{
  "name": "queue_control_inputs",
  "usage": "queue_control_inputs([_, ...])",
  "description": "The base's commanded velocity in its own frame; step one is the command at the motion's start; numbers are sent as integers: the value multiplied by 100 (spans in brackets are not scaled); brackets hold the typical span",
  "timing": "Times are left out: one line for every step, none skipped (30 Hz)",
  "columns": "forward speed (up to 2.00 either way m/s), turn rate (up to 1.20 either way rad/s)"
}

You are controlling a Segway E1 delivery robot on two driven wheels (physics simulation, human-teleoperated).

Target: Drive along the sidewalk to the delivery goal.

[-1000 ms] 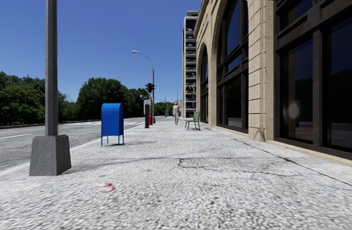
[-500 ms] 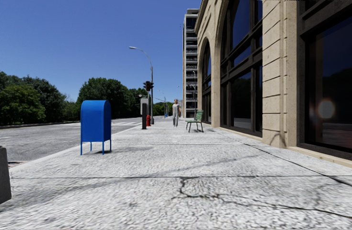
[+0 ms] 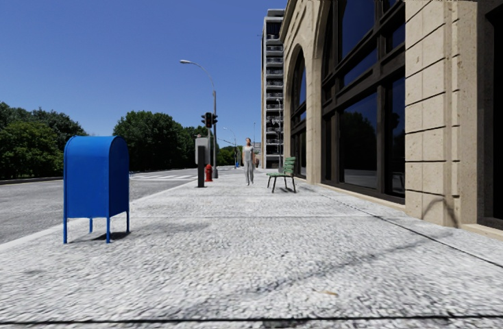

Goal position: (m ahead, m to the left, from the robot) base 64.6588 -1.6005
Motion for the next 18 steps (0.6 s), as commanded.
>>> queue_control_inputs([200, 11])
queue_control_inputs([200, 15])
queue_control_inputs([200, 20])
queue_control_inputs([200, 25])
queue_control_inputs([200, 25])
queue_control_inputs([200, 27])
queue_control_inputs([200, 28])
queue_control_inputs([200, 29])
queue_control_inputs([200, 29])
queue_control_inputs([200, 31])
queue_control_inputs([200, 35])
queue_control_inputs([200, 35])
queue_control_inputs([200, 36])
queue_control_inputs([200, 37])
queue_control_inputs([200, 37])
queue_control_inputs([200, 37])
queue_control_inputs([200, 38])
queue_control_inputs([200, 39])
